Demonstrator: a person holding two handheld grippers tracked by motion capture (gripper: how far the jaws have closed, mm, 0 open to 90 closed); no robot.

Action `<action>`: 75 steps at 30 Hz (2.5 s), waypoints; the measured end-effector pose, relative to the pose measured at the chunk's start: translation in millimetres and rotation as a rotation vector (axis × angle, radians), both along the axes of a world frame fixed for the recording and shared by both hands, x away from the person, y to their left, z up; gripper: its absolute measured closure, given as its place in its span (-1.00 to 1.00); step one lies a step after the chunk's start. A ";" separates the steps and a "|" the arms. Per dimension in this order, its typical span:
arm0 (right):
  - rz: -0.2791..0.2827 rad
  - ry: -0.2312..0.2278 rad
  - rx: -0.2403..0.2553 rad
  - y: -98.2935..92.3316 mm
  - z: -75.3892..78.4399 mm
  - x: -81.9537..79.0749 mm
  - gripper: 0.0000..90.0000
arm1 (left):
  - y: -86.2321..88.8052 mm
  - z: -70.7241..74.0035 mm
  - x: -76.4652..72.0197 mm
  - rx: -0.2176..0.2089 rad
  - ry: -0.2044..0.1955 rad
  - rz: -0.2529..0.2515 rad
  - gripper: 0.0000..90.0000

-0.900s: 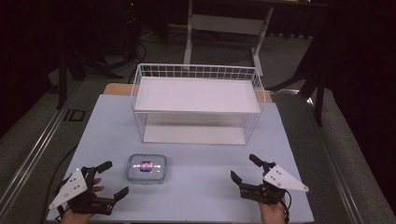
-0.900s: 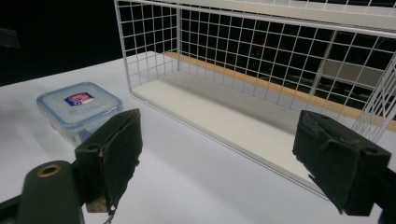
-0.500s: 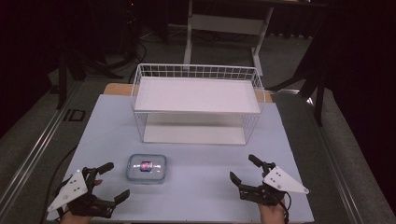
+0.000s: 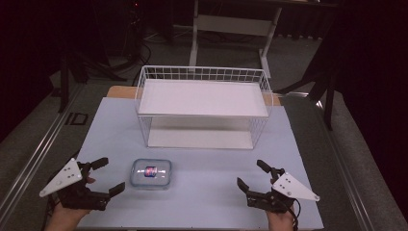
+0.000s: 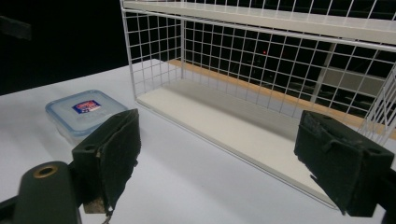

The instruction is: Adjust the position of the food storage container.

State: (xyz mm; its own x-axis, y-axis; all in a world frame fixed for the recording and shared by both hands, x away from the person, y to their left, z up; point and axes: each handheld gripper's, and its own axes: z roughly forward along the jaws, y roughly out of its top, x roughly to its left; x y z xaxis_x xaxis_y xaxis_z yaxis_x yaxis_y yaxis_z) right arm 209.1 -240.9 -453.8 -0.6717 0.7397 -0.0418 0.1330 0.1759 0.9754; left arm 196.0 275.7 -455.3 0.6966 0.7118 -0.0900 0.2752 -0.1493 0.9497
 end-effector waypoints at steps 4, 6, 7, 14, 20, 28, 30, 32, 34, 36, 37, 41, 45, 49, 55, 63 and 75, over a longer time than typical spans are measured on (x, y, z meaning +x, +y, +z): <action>0.006 0.007 0.000 0.2 -0.6 0.1 -0.68 | 11.0 -5.6 8.5 0.040 0.019 0.049 -0.81; 0.008 0.004 -0.001 0.2 -0.5 -0.5 -0.68 | 16.5 -10.3 11.4 0.046 0.026 0.077 -0.64; 0.010 0.004 0.002 0.2 -0.4 -0.7 -0.68 | 19.3 -12.9 12.9 0.042 0.035 0.084 -0.60; 0.022 0.006 0.005 0.9 -0.6 -0.7 -0.68 | 25.3 -32.7 22.4 0.105 0.093 0.102 0.06; 0.025 0.006 0.010 0.8 0.0 -1.5 -0.68 | 23.4 -44.4 31.0 0.173 0.144 0.100 0.58; 0.029 0.010 0.010 1.7 -0.7 -1.3 -0.68 | 2.9 -58.0 44.4 0.304 0.216 0.035 1.00; 0.030 0.009 0.006 1.7 -1.1 -1.2 -0.68 | -2.8 -61.3 46.6 0.323 0.222 0.021 1.00; 0.031 0.011 0.008 1.4 -1.0 -1.3 -0.68 | -8.0 -64.3 48.6 0.337 0.227 0.008 1.00; 0.030 0.011 0.009 1.1 -1.0 -1.5 -0.68 | -12.7 -66.7 49.8 0.350 0.231 -0.001 1.00; 0.031 0.013 0.010 0.7 -1.2 -1.4 -0.68 | -12.3 -66.1 51.4 0.325 0.235 -0.007 1.00; 0.031 0.013 0.010 0.7 -1.2 -1.4 -0.68 | -12.3 -66.1 51.4 0.325 0.235 -0.007 1.00; 0.028 0.022 0.012 0.5 -2.1 -0.5 -0.68 | -15.1 -64.3 53.7 0.314 0.236 -0.011 1.00; 0.032 0.019 0.006 1.9 -2.1 -1.0 -0.68 | -25.8 -63.5 54.3 0.317 0.230 -0.042 1.00; 0.034 0.019 0.003 2.4 -2.1 -1.1 -0.68 | -34.7 -63.1 56.4 0.323 0.228 -0.054 1.00; 0.036 0.022 0.003 2.1 -2.5 -1.3 -0.68 | -55.4 -63.5 62.8 0.312 0.239 -0.088 1.00; 0.041 0.022 0.006 1.9 -2.0 -1.3 -0.68 | -68.1 -64.4 64.0 0.374 0.249 -0.088 1.00; 0.046 0.028 0.005 3.5 -2.7 -0.1 -0.68 | -66.1 -69.7 65.9 0.368 0.291 -0.072 1.00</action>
State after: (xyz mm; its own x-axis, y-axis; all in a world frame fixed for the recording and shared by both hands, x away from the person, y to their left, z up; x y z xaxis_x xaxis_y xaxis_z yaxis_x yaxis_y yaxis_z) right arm 209.0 -237.4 -456.6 -0.7058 0.7082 -0.0185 0.1523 0.1771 0.9723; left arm 262.0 209.6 -524.9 0.7285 0.6839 -0.0393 0.4985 -0.4899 0.7152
